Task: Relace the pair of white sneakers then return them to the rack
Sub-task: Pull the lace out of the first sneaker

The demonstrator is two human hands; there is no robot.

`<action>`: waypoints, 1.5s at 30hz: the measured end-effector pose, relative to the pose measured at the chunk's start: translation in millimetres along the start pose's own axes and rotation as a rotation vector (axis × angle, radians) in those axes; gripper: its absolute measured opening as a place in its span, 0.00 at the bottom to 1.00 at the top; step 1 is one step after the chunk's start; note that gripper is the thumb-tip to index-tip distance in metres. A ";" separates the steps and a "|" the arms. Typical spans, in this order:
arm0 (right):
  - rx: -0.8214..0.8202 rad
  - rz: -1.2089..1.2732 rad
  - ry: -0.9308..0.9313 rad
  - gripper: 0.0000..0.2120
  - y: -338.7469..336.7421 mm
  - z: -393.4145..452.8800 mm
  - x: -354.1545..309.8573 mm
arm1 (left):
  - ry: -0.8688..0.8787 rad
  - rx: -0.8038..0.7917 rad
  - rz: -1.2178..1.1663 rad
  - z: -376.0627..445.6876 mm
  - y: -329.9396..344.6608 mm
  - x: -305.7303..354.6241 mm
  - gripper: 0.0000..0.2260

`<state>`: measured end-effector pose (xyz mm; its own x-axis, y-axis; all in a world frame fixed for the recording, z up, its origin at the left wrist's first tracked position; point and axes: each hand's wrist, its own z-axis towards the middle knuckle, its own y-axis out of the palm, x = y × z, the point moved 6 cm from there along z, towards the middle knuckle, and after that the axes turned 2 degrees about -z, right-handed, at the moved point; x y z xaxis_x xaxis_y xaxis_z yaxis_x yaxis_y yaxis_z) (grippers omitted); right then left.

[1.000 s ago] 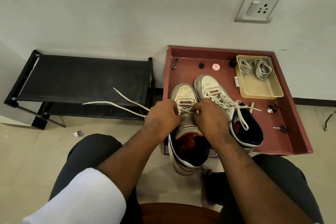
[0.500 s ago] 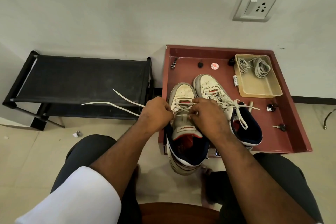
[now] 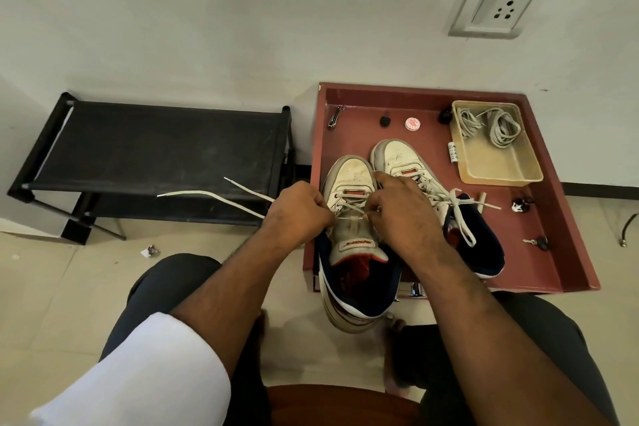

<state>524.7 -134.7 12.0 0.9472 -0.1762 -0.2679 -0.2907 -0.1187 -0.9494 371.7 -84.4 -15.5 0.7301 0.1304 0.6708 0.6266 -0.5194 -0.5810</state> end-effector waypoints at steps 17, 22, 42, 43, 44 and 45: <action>-0.068 -0.046 -0.036 0.08 2.2 1.0 -7.0 | 0.014 -0.012 -0.008 1.4 -1.5 0.0 0.03; 0.414 0.478 0.292 0.06 -47.3 -15.6 34.8 | 0.010 -0.034 0.003 4.3 1.2 1.8 0.03; 0.598 0.623 0.206 0.04 -48.6 -19.6 37.6 | 0.002 -0.039 -0.009 6.2 1.2 1.6 0.03; 0.643 0.638 0.219 0.05 -50.3 -21.4 41.6 | 0.006 -0.040 -0.008 6.0 0.8 2.1 0.03; 0.629 0.622 0.207 0.07 -49.5 -21.1 40.4 | 0.008 -0.042 -0.008 5.9 0.5 2.4 0.03; 0.569 0.573 0.171 0.11 -46.3 -18.4 35.1 | 0.010 -0.044 -0.010 5.5 0.3 2.6 0.03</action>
<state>568.9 -153.3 49.6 0.6256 -0.2110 -0.7511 -0.5661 0.5396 -0.6231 375.3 -79.6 -16.5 0.7211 0.1277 0.6810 0.6210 -0.5550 -0.5535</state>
